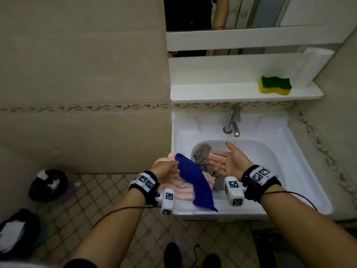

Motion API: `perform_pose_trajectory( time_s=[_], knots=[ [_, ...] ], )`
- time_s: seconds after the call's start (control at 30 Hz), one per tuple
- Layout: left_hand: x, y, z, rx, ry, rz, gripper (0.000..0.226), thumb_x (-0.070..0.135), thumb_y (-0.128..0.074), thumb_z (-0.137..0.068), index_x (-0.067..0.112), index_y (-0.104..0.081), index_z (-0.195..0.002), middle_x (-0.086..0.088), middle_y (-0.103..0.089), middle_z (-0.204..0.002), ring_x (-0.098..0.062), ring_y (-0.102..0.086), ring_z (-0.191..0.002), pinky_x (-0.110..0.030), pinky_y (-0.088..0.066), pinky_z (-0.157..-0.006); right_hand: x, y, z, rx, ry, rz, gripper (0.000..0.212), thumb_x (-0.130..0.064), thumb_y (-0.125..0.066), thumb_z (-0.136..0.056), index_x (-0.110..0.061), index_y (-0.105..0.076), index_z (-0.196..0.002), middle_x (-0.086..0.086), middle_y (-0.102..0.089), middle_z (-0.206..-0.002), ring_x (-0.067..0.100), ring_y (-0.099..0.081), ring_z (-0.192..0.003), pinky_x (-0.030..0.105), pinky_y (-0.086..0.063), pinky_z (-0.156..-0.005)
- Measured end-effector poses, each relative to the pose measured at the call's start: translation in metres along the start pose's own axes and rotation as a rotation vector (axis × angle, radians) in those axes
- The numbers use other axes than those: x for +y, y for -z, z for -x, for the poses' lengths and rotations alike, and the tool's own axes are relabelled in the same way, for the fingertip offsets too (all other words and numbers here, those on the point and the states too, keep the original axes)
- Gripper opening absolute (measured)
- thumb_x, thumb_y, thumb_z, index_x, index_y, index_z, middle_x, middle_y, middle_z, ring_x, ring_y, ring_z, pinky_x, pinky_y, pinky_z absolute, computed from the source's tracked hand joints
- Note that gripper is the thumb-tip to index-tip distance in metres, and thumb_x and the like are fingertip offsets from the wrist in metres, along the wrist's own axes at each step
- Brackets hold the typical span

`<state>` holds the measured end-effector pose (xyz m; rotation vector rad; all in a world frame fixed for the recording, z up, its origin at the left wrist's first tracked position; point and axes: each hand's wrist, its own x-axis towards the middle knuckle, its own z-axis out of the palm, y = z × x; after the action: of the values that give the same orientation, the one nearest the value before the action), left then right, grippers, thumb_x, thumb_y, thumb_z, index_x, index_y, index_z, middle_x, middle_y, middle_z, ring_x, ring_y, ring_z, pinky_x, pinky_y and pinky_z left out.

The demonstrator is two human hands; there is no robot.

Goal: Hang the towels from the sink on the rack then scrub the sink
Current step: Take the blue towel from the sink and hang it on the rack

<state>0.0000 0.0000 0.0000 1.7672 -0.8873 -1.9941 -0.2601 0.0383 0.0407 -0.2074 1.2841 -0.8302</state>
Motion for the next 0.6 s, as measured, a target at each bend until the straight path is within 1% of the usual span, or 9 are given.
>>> perform_pose_trajectory(
  time_s=[0.1,0.17,0.2,0.27,0.3,0.33,0.43,0.5,0.6],
  knots=[
    [0.000,-0.023,-0.012,0.023,0.053,-0.060,0.018,0.024,-0.064,-0.093,0.006,-0.064,-0.099,-0.010,-0.068,-0.088,-0.021,-0.063,-0.066,-0.028,-0.053,-0.050,-0.001,0.017,0.003,0.025,-0.001,-0.033,0.064,-0.063,-0.034,-0.095,-0.010,-0.061,-0.118,0.010,-0.077,-0.102,0.026,-0.067,-0.099,0.037,-0.052,-0.075],
    [-0.001,-0.036,-0.021,0.045,0.075,-0.053,0.016,0.019,-0.067,-0.091,0.004,-0.064,-0.088,-0.010,-0.066,-0.077,-0.020,-0.060,-0.059,-0.034,-0.060,-0.063,0.000,0.030,0.008,0.041,0.010,-0.061,0.063,-0.063,-0.034,-0.096,-0.010,-0.062,-0.116,0.010,-0.077,-0.101,0.026,-0.068,-0.097,0.037,-0.052,-0.075],
    [-0.002,-0.038,-0.024,0.067,0.074,-0.092,0.018,0.018,-0.069,-0.090,0.004,-0.063,-0.081,-0.009,-0.064,-0.071,-0.018,-0.058,-0.053,-0.034,-0.060,-0.063,0.000,0.034,0.009,0.050,0.016,-0.075,0.063,-0.062,-0.034,-0.096,-0.010,-0.062,-0.115,0.011,-0.076,-0.103,0.026,-0.067,-0.097,0.037,-0.051,-0.074],
    [-0.001,-0.043,-0.033,0.089,0.043,-0.192,0.023,0.017,-0.070,-0.089,0.006,-0.060,-0.071,-0.007,-0.059,-0.059,-0.014,-0.053,-0.040,-0.023,-0.049,-0.043,0.001,0.043,0.014,0.073,0.015,-0.097,0.061,-0.062,-0.035,-0.096,-0.010,-0.062,-0.115,0.011,-0.073,-0.109,0.025,-0.067,-0.097,0.036,-0.051,-0.073],
    [-0.001,-0.044,-0.035,0.090,0.015,-0.218,0.024,0.016,-0.069,-0.089,0.006,-0.059,-0.070,-0.007,-0.058,-0.057,-0.014,-0.052,-0.039,-0.020,-0.044,-0.042,0.001,0.045,0.015,0.078,0.010,-0.100,0.060,-0.061,-0.035,-0.096,-0.010,-0.061,-0.114,0.011,-0.072,-0.112,0.025,-0.067,-0.097,0.036,-0.051,-0.074],
    [0.000,-0.047,-0.038,0.072,-0.008,-0.225,0.021,0.016,-0.068,-0.089,0.006,-0.059,-0.073,-0.009,-0.058,-0.060,-0.017,-0.054,-0.045,-0.022,-0.046,-0.049,0.002,0.050,0.015,0.084,0.009,-0.101,0.058,-0.060,-0.037,-0.096,-0.011,-0.062,-0.114,0.011,-0.071,-0.113,0.025,-0.067,-0.098,0.035,-0.051,-0.074],
    [0.011,-0.051,-0.034,0.037,-0.115,-0.218,0.016,0.022,-0.067,-0.081,0.006,-0.065,-0.086,-0.013,-0.065,-0.084,-0.027,-0.059,-0.079,-0.039,-0.047,-0.076,0.004,0.054,0.015,0.067,-0.006,-0.078,0.051,-0.055,-0.041,-0.097,-0.011,-0.062,-0.114,0.009,-0.070,-0.113,0.023,-0.066,-0.094,0.036,-0.051,-0.075],
    [0.021,-0.055,-0.022,0.020,-0.192,-0.147,0.021,0.025,-0.064,-0.068,0.010,-0.067,-0.083,-0.008,-0.067,-0.086,-0.024,-0.060,-0.084,-0.039,-0.047,-0.080,0.006,0.053,0.013,0.059,-0.015,-0.048,0.048,-0.052,-0.045,-0.097,-0.012,-0.061,-0.116,0.008,-0.070,-0.112,0.022,-0.065,-0.095,0.035,-0.050,-0.078],
    [0.040,-0.062,0.003,-0.082,-0.289,-0.036,0.015,0.023,-0.058,-0.062,0.014,-0.061,-0.074,-0.003,-0.061,-0.079,-0.019,-0.056,-0.077,-0.031,-0.047,-0.074,0.010,0.047,0.010,0.047,-0.024,0.005,0.045,-0.050,-0.050,-0.095,-0.013,-0.061,-0.118,0.007,-0.071,-0.110,0.021,-0.065,-0.095,0.034,-0.049,-0.080]
  ],
)
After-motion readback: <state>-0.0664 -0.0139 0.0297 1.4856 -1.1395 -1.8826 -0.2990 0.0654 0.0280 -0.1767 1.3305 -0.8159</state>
